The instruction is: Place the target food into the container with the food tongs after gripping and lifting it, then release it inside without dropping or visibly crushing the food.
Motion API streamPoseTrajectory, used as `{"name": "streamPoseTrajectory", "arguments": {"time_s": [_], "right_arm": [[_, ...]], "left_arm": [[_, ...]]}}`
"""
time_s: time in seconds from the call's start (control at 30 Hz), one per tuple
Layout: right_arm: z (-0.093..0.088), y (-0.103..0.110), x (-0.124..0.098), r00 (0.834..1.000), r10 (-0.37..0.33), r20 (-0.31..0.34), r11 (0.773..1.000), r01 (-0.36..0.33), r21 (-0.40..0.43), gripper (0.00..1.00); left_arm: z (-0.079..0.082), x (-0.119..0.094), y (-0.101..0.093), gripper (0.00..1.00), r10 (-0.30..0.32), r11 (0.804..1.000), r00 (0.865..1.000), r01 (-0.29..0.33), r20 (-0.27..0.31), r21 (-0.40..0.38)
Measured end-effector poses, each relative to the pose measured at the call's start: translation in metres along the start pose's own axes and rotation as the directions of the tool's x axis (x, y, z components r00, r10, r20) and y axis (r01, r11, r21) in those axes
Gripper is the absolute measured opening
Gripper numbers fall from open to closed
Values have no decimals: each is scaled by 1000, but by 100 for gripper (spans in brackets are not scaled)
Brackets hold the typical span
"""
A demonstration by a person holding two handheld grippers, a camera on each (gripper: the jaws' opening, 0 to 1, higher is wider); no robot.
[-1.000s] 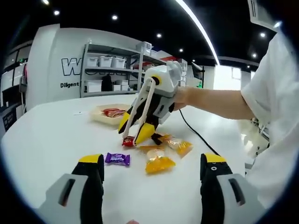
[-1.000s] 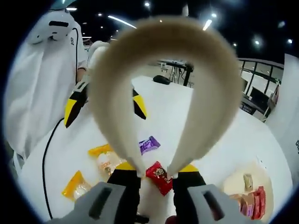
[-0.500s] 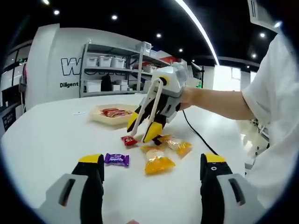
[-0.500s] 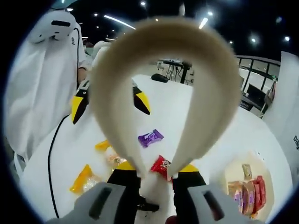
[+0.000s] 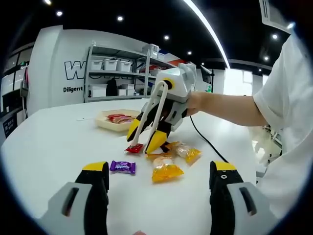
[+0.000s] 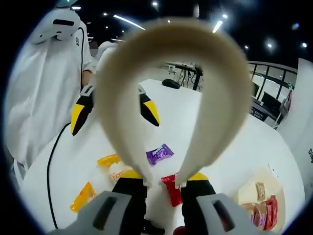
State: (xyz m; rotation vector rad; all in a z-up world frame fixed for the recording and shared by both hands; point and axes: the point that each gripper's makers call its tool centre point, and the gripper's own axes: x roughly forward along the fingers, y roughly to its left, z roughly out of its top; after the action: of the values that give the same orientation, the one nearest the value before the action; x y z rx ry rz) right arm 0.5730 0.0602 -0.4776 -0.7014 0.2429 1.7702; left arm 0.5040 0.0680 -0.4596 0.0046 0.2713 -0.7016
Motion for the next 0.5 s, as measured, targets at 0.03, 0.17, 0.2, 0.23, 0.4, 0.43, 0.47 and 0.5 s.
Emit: {"name": "streamPoseTrajectory", "arguments": {"time_s": [0.03,0.17,0.2,0.23,0.4,0.43,0.47,0.5], "right_arm": [[1,-1,0,1000,-4,2,1000,4,2,21],[0,-8,-6,1000,-27,10,1000,27,5,21],[-1,-10,-7,999,-31,11,999,31,8,21],[-2,-11,-8,999,-34,11,999,34,5,21],[-4,-15,-8,1000,-15,14,1000,15,-12,21],[-6,-17,-7,1000,-10,8,1000,10,-16,21],[-7,-18,-7,1000,-6,4,1000,6,-23,21],[-10,-17,-6,1000,23,1,999,-23,-25,21]], "left_arm": [[0,0,0,84,1,1000,1000,-1,0,0],[-1,-1,2,84,4,1000,1000,-4,1,-3],[-1,-1,2,84,4,1000,1000,-4,1,-3],[-1,-1,2,84,3,1000,1000,-3,1,-3],[0,0,0,84,-3,1000,1000,3,2,-1],[0,0,0,84,-2,1000,1000,3,2,-1],[0,0,0,84,-2,1000,1000,2,1,-1],[0,0,1,84,-1,1000,1000,1,1,-1]]}}
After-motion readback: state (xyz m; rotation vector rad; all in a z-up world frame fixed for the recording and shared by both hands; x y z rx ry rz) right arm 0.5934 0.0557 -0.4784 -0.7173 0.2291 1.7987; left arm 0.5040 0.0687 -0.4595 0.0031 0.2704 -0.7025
